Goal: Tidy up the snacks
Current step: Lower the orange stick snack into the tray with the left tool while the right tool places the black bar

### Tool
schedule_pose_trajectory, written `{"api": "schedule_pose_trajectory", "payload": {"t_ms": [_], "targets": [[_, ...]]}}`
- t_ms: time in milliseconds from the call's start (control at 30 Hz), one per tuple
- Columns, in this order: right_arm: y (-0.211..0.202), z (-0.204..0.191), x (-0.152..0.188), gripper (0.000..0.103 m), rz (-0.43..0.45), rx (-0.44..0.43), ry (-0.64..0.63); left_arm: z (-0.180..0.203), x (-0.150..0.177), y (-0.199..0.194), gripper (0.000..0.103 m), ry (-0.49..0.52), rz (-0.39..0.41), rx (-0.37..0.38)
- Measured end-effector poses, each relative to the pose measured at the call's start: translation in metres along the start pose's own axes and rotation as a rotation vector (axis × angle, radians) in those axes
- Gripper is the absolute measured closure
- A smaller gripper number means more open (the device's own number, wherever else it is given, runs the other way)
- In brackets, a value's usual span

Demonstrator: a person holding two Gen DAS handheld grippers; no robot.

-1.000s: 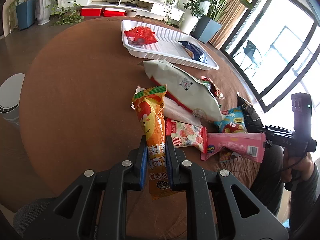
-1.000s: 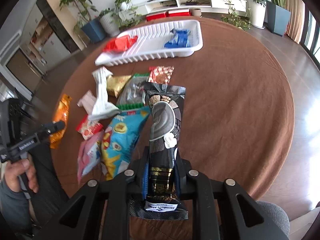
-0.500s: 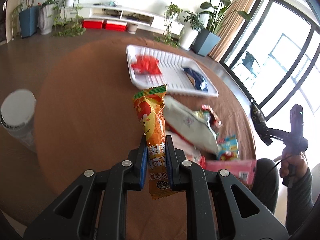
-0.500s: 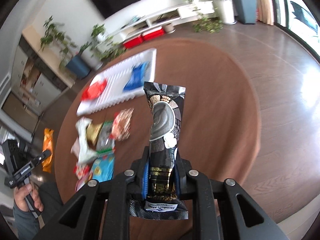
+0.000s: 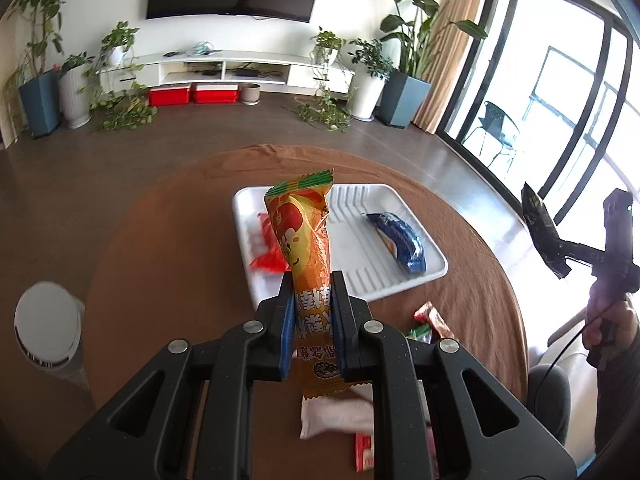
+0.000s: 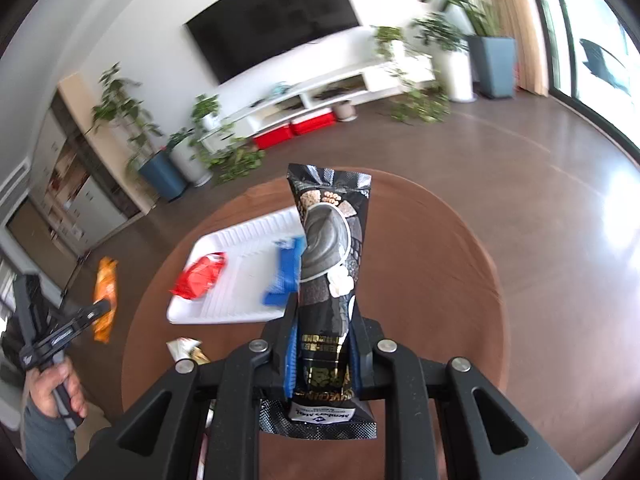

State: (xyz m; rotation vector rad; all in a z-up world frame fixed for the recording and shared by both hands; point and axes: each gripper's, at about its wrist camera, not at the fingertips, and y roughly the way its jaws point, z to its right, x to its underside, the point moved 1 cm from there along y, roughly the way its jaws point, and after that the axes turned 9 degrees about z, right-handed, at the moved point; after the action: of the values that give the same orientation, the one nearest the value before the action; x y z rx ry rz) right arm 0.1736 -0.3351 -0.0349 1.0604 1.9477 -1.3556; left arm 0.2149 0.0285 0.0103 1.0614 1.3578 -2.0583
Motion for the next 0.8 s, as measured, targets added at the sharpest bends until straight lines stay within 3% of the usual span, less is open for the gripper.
{"api": "schedule_pose_trajectory", "payload": {"t_ms": [333, 633, 800], "targets": [[0.105, -0.082, -0.024, 0.082, -0.113, -0.110, -0.099, 0.023, -0.029, 0.109, 0.089, 0.070, -0.123, 0.016], [0.184, -0.094, -0.009, 0.082, -0.227, -0.064, -0.129, 0.031, -0.017, 0.187, 0.089, 0.117, -0.207, -0.016], [0.203, -0.093, 0.002, 0.082, -0.268, -0.057, -0.136, 0.032, -0.005, 0.214, 0.089, 0.121, -0.240, -0.018]]}}
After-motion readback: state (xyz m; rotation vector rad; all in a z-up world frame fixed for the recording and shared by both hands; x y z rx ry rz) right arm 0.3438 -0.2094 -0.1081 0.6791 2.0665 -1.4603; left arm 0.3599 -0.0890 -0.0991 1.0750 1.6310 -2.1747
